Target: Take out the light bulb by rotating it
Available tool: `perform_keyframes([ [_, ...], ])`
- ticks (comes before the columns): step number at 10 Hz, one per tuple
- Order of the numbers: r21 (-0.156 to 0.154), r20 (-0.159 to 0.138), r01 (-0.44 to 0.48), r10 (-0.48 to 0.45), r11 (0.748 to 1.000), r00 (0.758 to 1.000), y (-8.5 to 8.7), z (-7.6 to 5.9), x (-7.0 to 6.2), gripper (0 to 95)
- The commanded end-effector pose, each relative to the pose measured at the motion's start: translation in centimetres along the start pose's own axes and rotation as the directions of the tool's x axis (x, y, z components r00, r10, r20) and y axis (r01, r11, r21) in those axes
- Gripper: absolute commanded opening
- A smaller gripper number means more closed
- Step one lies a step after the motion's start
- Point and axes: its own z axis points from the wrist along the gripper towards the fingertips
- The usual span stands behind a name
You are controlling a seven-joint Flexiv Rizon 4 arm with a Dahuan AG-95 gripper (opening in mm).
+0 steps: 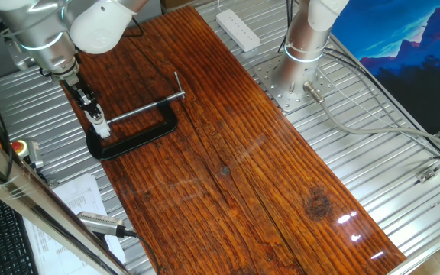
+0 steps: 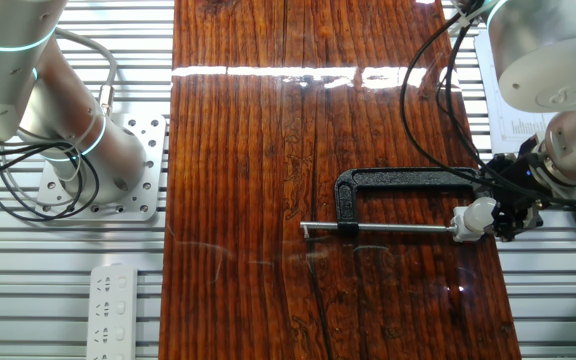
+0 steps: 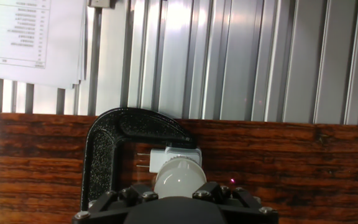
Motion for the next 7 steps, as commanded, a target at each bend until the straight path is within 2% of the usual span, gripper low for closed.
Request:
perform_keyframes([
  [1,0.024,0.031,-0.010,0.009,1.000,0.999,-0.18,0.14,-0.05,38.0],
  [5,0.023,0.046,-0.001,0.000,1.000,0.999,-0.26,0.31,-0.09,38.0],
  [7,0.021,0.042,0.005,-0.005,1.000,0.999,-0.24,0.28,-0.10,38.0],
])
